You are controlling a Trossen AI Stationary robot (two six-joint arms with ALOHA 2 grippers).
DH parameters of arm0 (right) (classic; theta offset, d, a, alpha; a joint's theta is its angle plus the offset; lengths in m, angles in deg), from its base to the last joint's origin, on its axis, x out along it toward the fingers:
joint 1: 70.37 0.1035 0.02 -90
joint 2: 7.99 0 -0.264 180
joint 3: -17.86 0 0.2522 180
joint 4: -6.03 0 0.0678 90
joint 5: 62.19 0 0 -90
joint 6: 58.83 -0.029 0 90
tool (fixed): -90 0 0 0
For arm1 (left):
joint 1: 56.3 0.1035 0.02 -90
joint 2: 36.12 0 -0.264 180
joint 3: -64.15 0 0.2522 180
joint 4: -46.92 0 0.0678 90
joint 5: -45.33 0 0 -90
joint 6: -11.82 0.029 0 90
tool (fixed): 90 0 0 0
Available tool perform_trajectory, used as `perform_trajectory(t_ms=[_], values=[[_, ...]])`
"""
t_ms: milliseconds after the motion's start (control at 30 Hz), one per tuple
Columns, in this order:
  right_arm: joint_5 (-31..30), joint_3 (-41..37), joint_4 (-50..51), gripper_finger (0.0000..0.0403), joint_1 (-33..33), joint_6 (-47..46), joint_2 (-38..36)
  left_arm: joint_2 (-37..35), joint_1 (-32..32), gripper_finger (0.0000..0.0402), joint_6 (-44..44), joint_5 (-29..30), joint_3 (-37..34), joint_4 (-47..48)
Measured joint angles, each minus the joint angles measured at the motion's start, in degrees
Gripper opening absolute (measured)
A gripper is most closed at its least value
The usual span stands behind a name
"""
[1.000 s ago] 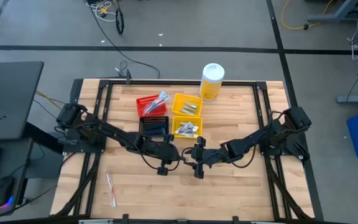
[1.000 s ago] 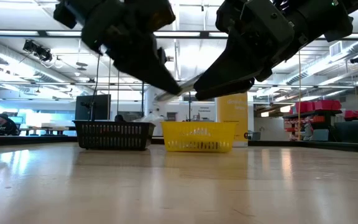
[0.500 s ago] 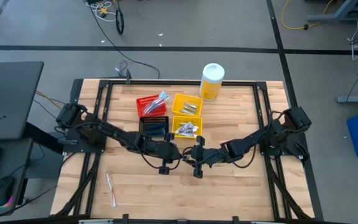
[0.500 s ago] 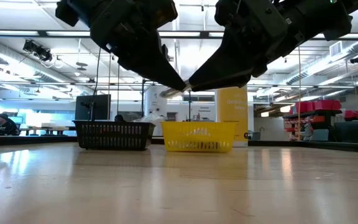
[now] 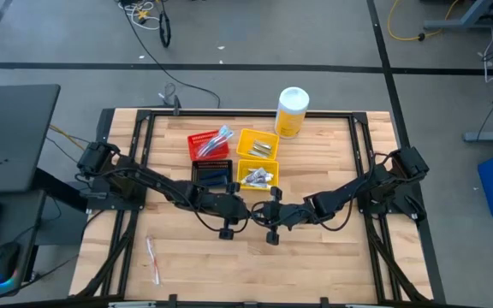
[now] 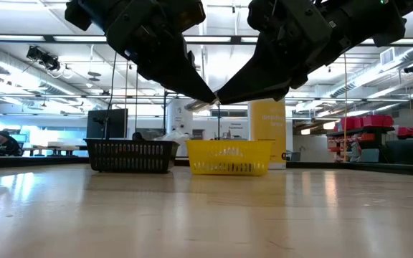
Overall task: Pick & Place Travel size toiletries
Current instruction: Put the silver nail cutter into the top yellow bin
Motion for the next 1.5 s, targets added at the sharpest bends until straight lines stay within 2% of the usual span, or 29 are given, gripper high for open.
perform_trajectory(t_ms=[200, 567, 667, 867, 933, 1000, 1100, 1300, 1500], values=[[0.1, 0.0, 1.2, 0.0061, 0.0, -0.1, 0.0, 0.0, 0.0, 0.0099, 0.0, -0.1, 0.0, 0.0], [2.9, 0.0, 4.3, 0.006, 0.1, -7.8, 0.0, 0.0, 0.0, 0.016, -0.7, 2.4, 0.0, 0.5], [-2.3, 0.0, 7.7, 0.006, 0.1, -9.0, 0.0, 0.0, 0.0, 0.0171, -1.3, 4.3, 0.0, 0.5], [-21.5, 0.0, 9.6, 0.0065, -2.2, -2.6, -2.6, 0.0, 0.0, 0.0175, 1.2, 7.4, 0.0, 0.5], [-24.8, 0.0, 10.2, 0.0065, -4.4, -0.1, -3.6, 0.0, 0.0, 0.0175, 1.3, 9.0, 0.0, 0.5], [-25.5, 0.0, 10.2, 0.0066, -7.6, 2.6, -4.4, 0.0, 0.0, 0.0175, 1.4, 10.6, 0.0, 0.5], [-22.4, 0.0, 10.1, 0.0067, -14.0, 4.5, -4.9, 0.0, 0.0, 0.0175, 2.3, 11.0, 0.0, 0.5], [-2.6, 0.0, 11.1, 0.0068, -29.4, 4.9, -4.1, 0.0, 0.0, 0.0175, 1.7, 10.3, 0.0, 0.5], [9.7, 0.0, 10.1, 0.0068, -39.4, 7.1, -2.8, 0.0, 0.0, 0.0172, 1.6, 10.4, 0.0, 0.3]])
